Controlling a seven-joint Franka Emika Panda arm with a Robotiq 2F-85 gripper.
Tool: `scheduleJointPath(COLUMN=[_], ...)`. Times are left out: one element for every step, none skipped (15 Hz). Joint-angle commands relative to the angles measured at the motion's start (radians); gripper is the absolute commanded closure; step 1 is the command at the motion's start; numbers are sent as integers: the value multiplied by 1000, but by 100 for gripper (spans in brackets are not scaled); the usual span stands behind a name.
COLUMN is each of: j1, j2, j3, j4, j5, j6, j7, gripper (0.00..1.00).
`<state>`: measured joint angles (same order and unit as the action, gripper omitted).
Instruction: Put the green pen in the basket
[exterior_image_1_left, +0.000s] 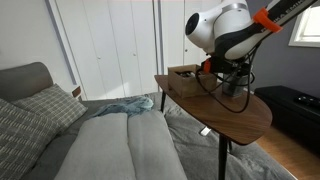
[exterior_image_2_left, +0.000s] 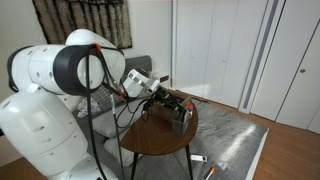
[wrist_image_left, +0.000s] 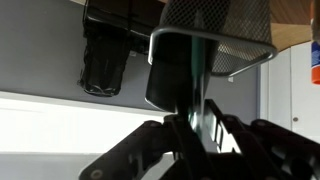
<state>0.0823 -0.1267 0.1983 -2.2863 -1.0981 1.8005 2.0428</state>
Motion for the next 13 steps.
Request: scheduleJointPath(j1=[23,24,25,25,24,26,29,36,40,46,51,41,47], j2=[-8,-20,-55,-84,-138,-194,-247,-310,-360,-416,-463,-332,-383], j3=[-15,-14,-14,-15,-22,-25,-23,-17,-13,-11,-15,-15,-14], j4=[-10,-10,-17,-19,-33,-56,-78,-107,-125,-147,-162,-74,-94], j5=[-24,-16,2,25,66,75,63,38,24,10,14,28,28], j6=[6,-6,-22,-44,-46,-36,-27,-21,-21,-17,-13,-45,-46], j7=[16,13,19,28,51,70,89,99,111,118,136,88,92], gripper=[42,36,28,22,14,8,2,0,0,0,0,0,0])
